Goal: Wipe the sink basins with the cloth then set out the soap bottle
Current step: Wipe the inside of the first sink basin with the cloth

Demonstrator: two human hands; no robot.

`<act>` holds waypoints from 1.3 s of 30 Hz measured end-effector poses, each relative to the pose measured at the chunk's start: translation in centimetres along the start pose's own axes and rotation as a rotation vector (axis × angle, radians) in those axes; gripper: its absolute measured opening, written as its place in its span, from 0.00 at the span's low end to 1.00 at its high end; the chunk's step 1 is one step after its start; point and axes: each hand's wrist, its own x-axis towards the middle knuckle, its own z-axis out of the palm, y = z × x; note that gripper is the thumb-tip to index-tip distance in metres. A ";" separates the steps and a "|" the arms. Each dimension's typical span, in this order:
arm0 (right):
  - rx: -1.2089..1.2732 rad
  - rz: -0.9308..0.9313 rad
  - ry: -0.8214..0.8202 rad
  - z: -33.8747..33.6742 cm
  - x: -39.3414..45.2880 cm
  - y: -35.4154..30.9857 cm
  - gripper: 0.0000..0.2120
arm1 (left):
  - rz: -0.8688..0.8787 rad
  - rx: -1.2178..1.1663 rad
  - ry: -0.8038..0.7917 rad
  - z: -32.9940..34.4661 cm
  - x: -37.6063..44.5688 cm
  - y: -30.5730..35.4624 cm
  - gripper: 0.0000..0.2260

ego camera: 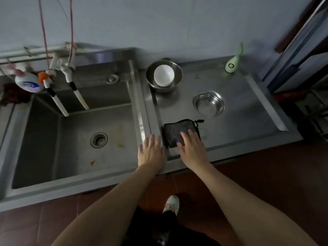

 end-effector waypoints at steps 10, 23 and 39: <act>-0.026 -0.059 -0.048 4.0 8.1 2.2 0.29 | -0.042 0.026 -0.015 2.5 6.6 0.3 0.24; -0.110 0.063 -0.190 8.1 13.5 2.7 0.32 | -0.071 0.042 0.058 5.2 9.1 -2.2 0.18; -0.004 -0.033 0.051 7.9 8.3 1.3 0.17 | -0.145 -0.077 0.102 2.6 6.8 -2.9 0.16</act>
